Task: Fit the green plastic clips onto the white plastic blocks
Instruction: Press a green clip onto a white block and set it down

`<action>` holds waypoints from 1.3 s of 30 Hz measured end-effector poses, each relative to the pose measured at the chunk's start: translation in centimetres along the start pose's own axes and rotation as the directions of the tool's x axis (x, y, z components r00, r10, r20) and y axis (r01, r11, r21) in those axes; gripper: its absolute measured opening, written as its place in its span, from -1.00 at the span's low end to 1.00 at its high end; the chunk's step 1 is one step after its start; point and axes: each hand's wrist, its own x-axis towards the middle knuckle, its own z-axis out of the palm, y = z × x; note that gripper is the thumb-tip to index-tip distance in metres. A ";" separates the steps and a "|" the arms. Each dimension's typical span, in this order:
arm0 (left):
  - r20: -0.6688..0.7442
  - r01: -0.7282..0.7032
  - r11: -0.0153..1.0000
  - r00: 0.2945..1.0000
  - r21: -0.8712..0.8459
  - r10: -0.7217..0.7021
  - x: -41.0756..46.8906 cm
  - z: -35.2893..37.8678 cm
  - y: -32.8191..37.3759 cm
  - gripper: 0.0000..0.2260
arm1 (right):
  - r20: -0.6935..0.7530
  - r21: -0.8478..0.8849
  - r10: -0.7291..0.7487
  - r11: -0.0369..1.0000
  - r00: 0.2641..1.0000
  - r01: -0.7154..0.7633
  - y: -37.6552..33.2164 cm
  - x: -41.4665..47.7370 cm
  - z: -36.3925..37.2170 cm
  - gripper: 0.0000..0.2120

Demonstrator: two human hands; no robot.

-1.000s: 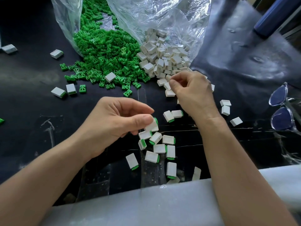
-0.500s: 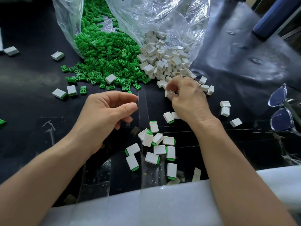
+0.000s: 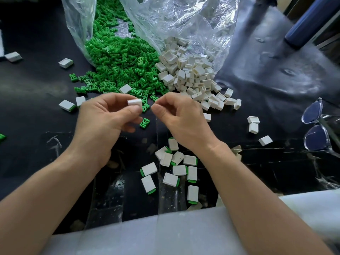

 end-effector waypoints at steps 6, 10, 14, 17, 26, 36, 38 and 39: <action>0.001 0.014 1.000 1.000 -0.028 -0.014 0.1 -0.3 0.0 -0.81 | 0.256 -0.385 -0.069 0.908 0.964 0.167 0.0 -0.3 1.1 -0.70; 0.053 0.055 0.998 0.997 -0.011 -0.054 0.1 -0.2 -0.1 -0.85 | 0.283 -0.423 -0.059 0.888 0.957 0.180 0.0 -0.2 0.8 -0.76; 0.076 0.075 0.997 0.994 -0.015 -0.073 0.0 -0.1 -0.2 -0.87 | 0.243 -0.346 -0.045 0.929 0.969 0.129 -0.1 -0.2 0.5 -0.88; 0.078 0.076 0.997 0.994 -0.009 -0.075 0.1 0.0 -0.2 -0.88 | 0.154 -0.251 -0.028 0.966 0.988 0.067 -0.2 -0.2 0.0 -0.92; 0.065 0.045 0.998 0.997 0.046 -0.048 0.1 0.0 -0.4 -0.91 | -0.145 0.096 -0.099 0.989 0.985 0.113 -0.6 -0.2 -0.5 -0.84; 0.073 -0.038 0.999 0.997 -0.027 0.039 -0.1 0.0 -0.1 -0.93 | -0.079 0.142 -0.140 0.979 0.987 0.150 -0.4 -0.4 0.3 -0.84; 0.081 -0.040 0.998 0.996 -0.039 0.043 -0.1 -0.1 -0.1 -0.93 | -0.065 0.149 -0.140 0.978 0.988 0.149 -0.4 -0.5 0.3 -0.84; 0.090 -0.033 0.998 0.995 -0.058 0.038 -0.1 -0.1 0.0 -0.92 | -0.054 0.147 -0.143 0.978 0.988 0.150 -0.4 -0.5 0.3 -0.84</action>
